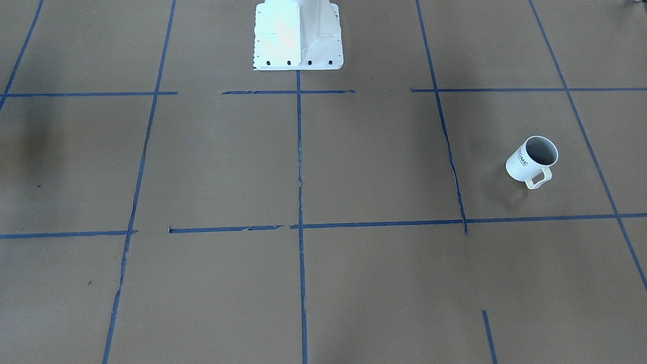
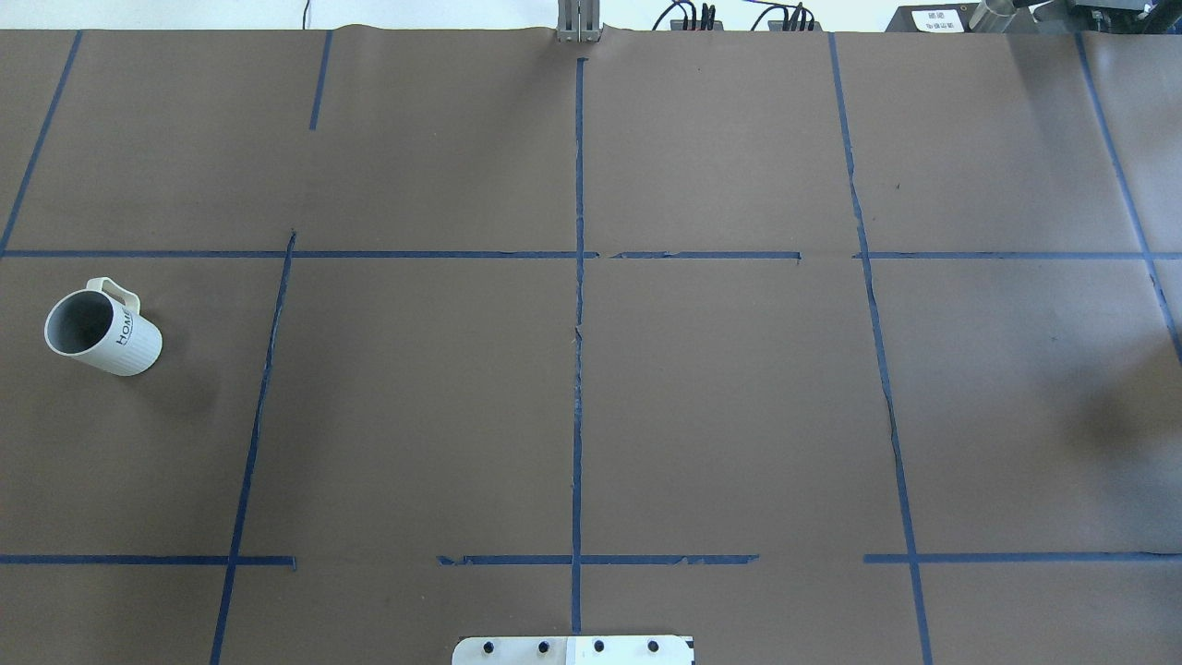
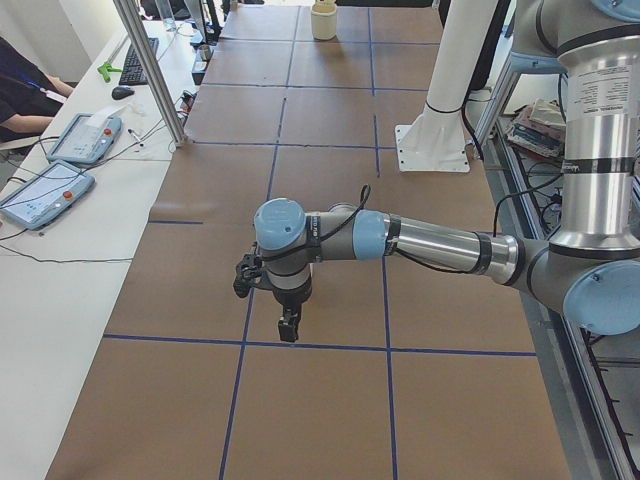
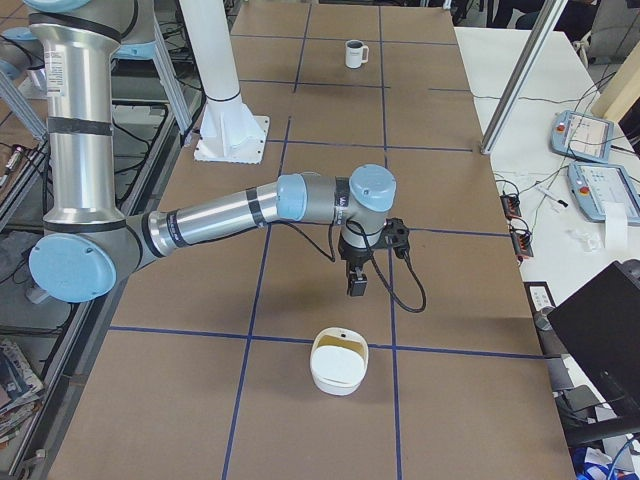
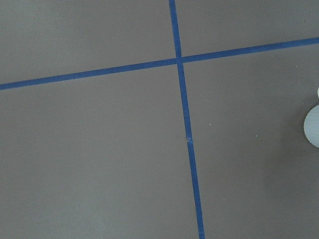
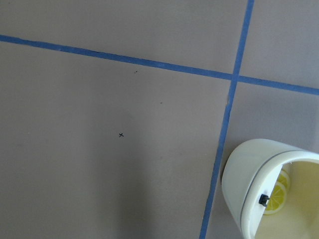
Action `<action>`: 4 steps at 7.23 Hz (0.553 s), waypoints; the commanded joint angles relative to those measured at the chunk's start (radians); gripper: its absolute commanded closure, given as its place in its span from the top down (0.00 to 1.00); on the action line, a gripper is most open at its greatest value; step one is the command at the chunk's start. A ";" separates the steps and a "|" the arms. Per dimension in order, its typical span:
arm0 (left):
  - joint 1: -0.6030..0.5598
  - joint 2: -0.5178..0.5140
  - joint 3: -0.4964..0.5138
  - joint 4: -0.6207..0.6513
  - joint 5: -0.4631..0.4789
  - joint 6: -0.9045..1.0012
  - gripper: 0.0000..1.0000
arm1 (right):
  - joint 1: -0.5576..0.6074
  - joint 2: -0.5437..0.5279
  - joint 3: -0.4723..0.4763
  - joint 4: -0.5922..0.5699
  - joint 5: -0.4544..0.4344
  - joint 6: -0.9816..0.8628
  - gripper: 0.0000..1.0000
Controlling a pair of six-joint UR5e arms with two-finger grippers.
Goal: Left arm hands cup to right arm to dump lemon
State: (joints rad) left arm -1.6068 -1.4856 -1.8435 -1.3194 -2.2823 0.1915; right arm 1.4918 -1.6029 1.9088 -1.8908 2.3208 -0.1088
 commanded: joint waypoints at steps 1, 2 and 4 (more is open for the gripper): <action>-0.002 0.011 -0.003 -0.001 0.000 0.002 1.00 | 0.001 -0.003 0.001 0.001 -0.017 0.009 1.00; -0.002 0.030 -0.005 -0.003 -0.002 0.002 1.00 | 0.001 -0.009 0.001 0.001 -0.017 0.006 1.00; -0.001 0.028 -0.005 -0.003 0.000 0.002 1.00 | -0.002 -0.035 0.001 0.004 -0.017 -0.005 1.00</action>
State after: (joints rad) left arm -1.6088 -1.4586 -1.8476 -1.3220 -2.2836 0.1932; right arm 1.4906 -1.6232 1.9098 -1.8891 2.3043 -0.1070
